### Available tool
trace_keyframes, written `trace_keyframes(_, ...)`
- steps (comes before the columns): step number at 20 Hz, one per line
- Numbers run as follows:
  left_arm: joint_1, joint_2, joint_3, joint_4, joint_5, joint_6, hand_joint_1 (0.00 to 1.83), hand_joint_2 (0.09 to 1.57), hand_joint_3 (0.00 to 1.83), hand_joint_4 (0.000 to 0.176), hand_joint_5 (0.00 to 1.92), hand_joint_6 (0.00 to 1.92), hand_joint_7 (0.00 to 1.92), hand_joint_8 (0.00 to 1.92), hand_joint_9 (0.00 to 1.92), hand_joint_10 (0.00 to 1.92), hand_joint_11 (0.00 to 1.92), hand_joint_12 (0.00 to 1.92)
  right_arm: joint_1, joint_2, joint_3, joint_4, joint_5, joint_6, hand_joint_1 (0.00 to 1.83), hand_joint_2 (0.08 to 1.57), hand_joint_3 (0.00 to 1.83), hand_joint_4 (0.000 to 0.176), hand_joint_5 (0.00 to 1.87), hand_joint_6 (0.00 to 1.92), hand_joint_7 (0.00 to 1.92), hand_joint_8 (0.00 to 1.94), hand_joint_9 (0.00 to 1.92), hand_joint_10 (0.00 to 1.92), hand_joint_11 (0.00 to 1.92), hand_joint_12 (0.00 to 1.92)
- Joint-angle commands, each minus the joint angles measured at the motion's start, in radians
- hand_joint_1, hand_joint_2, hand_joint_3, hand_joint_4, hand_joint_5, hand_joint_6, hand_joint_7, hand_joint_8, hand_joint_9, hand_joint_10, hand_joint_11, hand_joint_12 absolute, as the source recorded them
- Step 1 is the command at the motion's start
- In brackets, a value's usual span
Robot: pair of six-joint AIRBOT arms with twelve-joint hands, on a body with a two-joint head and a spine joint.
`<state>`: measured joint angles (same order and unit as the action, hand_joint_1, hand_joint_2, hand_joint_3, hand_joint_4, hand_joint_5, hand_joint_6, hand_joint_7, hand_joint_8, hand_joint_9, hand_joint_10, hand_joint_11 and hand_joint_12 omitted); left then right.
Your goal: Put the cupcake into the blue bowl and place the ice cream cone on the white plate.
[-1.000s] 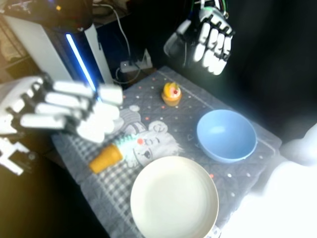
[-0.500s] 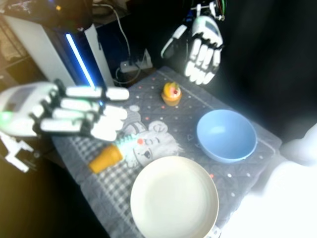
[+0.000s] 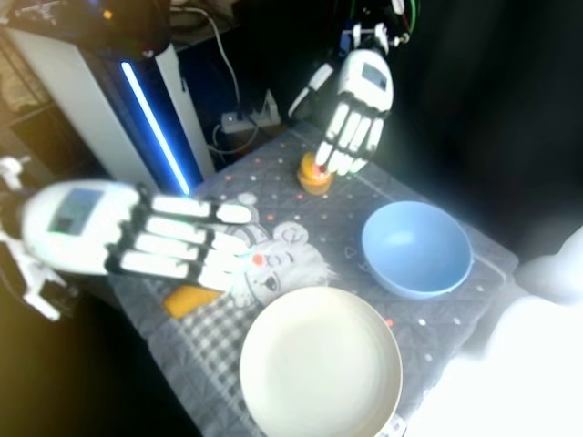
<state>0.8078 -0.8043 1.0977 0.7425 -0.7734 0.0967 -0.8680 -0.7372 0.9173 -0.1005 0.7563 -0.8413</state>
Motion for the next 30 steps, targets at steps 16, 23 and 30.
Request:
trace_keyframes(16, -0.050, -0.055, 0.021, 0.096, -0.021, -0.126, 0.74, 0.89, 0.00, 0.000, 0.46, 0.00, 0.51, 0.00, 0.56, 0.01, 0.12, 1.09, -0.001, -0.136, 0.127, -0.050, -0.107, 0.115, 0.67, 0.72, 0.00, 0.000, 0.28, 0.00, 0.43, 0.01, 0.41, 0.02, 0.05, 0.95)
trace_keyframes(23, -0.053, -0.068, 0.032, 0.109, 0.000, -0.132, 0.77, 0.87, 0.00, 0.000, 0.44, 0.00, 0.51, 0.00, 0.54, 0.00, 0.10, 1.08, -0.002, -0.160, 0.151, -0.050, -0.154, 0.115, 0.77, 0.72, 0.00, 0.000, 0.35, 0.00, 0.55, 0.00, 0.56, 0.00, 0.19, 0.72)
trace_keyframes(30, -0.061, -0.082, 0.051, 0.110, 0.023, -0.132, 0.79, 0.85, 0.00, 0.000, 0.46, 0.00, 0.51, 0.01, 0.53, 0.01, 0.08, 1.13, -0.006, -0.167, 0.161, -0.046, -0.165, 0.115, 0.87, 0.81, 0.00, 0.000, 0.49, 0.00, 0.68, 0.00, 0.75, 0.01, 0.49, 0.70)
